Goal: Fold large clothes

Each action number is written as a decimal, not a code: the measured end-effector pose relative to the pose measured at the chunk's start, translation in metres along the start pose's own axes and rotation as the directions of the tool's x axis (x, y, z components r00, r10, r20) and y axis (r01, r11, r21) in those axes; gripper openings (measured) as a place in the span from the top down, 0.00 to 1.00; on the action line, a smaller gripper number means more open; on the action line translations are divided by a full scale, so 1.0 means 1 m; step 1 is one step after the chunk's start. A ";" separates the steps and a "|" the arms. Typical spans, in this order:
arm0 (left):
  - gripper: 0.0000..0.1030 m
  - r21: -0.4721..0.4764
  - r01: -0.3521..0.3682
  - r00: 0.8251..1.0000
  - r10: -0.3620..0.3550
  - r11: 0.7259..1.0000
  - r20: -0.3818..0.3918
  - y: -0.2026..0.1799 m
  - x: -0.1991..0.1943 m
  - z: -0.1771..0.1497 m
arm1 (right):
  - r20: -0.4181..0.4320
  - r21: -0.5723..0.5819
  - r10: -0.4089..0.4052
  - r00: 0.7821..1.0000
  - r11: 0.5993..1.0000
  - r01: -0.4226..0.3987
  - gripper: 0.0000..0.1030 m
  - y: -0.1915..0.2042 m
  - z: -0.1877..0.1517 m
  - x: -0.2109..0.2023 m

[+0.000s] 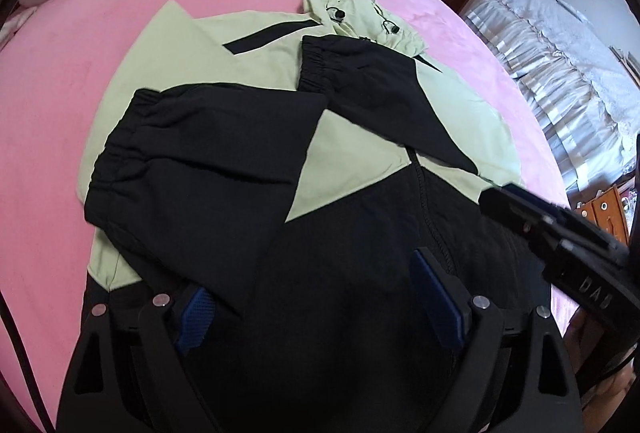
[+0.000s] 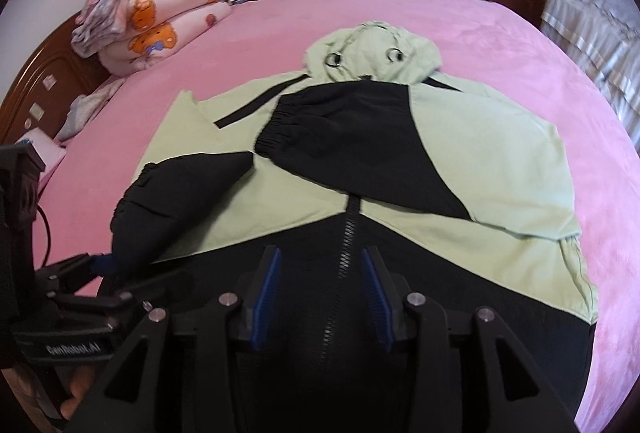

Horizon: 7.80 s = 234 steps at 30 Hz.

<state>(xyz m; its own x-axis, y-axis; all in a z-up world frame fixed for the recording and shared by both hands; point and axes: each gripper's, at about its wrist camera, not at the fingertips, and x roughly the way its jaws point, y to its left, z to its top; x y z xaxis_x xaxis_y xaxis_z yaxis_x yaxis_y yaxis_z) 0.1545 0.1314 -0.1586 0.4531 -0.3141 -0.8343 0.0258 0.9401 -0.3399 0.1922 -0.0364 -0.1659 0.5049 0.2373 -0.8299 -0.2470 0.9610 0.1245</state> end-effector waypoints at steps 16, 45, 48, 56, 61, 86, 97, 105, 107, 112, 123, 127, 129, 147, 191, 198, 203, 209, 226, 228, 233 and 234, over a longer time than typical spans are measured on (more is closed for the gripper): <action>0.14 -0.095 -0.099 0.976 0.115 0.991 0.186 0.045 -0.033 -0.068 | -0.129 -0.343 0.177 0.976 0.915 -0.211 0.59 0.139 0.054 0.037; 0.14 -0.140 -0.184 0.969 0.203 0.973 0.139 0.083 -0.057 -0.082 | -0.007 -0.088 0.168 0.986 0.982 -0.168 0.88 0.053 0.047 -0.001; 0.14 -0.127 -0.180 0.972 0.196 0.976 0.130 0.077 -0.059 -0.084 | -0.102 0.065 0.150 0.983 0.987 -0.144 0.76 -0.003 0.017 0.019; 0.14 -0.087 -0.190 0.971 0.200 0.978 0.130 0.060 -0.055 -0.075 | -0.152 0.284 0.267 0.951 0.934 -0.217 0.46 -0.066 -0.026 0.031; 0.14 -0.083 -0.195 0.972 0.204 0.977 0.118 0.050 -0.049 -0.069 | -0.109 0.320 0.263 0.959 0.922 -0.217 0.39 -0.079 -0.007 0.049; 0.14 -0.051 -0.217 0.953 0.223 0.975 0.205 0.036 -0.055 -0.029 | 0.396 -0.217 -0.019 0.918 0.970 0.113 0.89 -0.016 0.143 -0.063; 0.14 -0.021 -0.230 0.950 0.230 0.973 0.210 0.025 -0.037 -0.003 | 0.456 -0.185 -0.067 0.888 0.968 0.168 0.90 -0.044 0.183 -0.076; 0.14 -0.015 -0.257 0.956 0.257 0.966 0.143 0.043 -0.010 0.052 | -0.054 0.048 -0.177 0.983 0.983 0.179 0.59 -0.153 0.145 0.067; 0.14 -0.028 -0.245 0.963 0.246 0.969 0.106 0.055 0.002 0.069 | -0.128 0.143 -0.063 0.990 0.986 0.081 0.59 -0.174 0.126 0.083; 0.14 -0.127 -0.183 0.983 0.177 0.975 -0.056 0.102 0.047 0.113 | -0.160 0.240 0.039 0.986 0.971 0.000 0.59 -0.191 0.090 0.095; 0.95 -0.078 -0.201 0.975 0.192 0.977 -0.108 0.118 0.080 0.135 | -0.174 0.259 0.045 0.984 0.966 0.002 0.59 -0.194 0.073 0.100; 0.95 -0.112 -0.173 0.984 0.167 0.979 -0.059 0.137 0.066 0.131 | -0.154 0.240 0.058 0.986 0.971 -0.020 0.59 -0.187 0.074 0.101; 0.93 -0.120 -0.194 0.980 0.185 0.974 -0.078 0.144 0.071 0.130 | -0.168 0.236 0.047 0.985 0.972 -0.006 0.58 -0.186 0.073 0.105; 0.44 0.070 -0.196 0.978 0.189 0.978 0.093 0.016 0.056 0.132 | -0.031 0.083 0.118 0.993 0.990 -0.115 0.59 -0.097 0.082 0.087; 0.34 0.052 -0.315 0.949 0.313 0.948 0.038 0.038 -0.009 0.047 | -0.095 0.104 -0.005 0.995 0.994 0.015 0.66 -0.147 -0.003 -0.003; 0.25 0.053 -0.338 0.940 0.340 0.940 -0.030 0.058 -0.044 -0.028 | -0.089 0.097 -0.044 0.995 0.994 0.053 0.60 -0.163 -0.060 -0.056; 0.25 0.010 -0.340 0.935 0.339 0.941 -0.108 0.083 -0.059 -0.085 | -0.121 0.095 -0.098 0.988 0.989 0.110 0.60 -0.180 -0.109 -0.086; 0.25 -0.040 -0.349 0.924 0.337 0.936 -0.180 0.108 -0.065 -0.131 | -0.178 0.172 -0.136 0.975 0.971 0.167 0.60 -0.213 -0.163 -0.106; 0.22 -0.121 -0.266 0.955 0.244 0.956 -0.168 0.128 -0.086 -0.176 | -0.240 0.314 -0.012 0.971 0.945 0.090 0.60 -0.235 -0.240 -0.103; 0.21 -0.121 -0.259 0.957 0.237 0.958 -0.166 0.130 -0.088 -0.181 | -0.237 0.313 -0.012 0.971 0.946 0.088 0.56 -0.234 -0.241 -0.102; 0.18 -0.098 -0.253 0.958 0.235 0.962 -0.167 0.133 -0.089 -0.187 | -0.226 0.310 0.004 0.974 0.948 0.067 0.51 -0.230 -0.244 -0.099; 0.17 -0.093 -0.252 0.958 0.234 0.963 -0.167 0.135 -0.088 -0.187 | -0.221 0.309 0.012 0.975 0.949 0.059 0.51 -0.230 -0.244 -0.099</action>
<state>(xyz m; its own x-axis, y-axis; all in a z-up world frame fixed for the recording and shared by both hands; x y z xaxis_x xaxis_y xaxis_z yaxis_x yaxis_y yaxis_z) -0.0485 0.2613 -0.2117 0.2913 -0.1026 -0.9511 -0.1717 0.9725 -0.1575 -0.0033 -0.3153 -0.2450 0.3062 0.2112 -0.9282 0.0507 0.9701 0.2374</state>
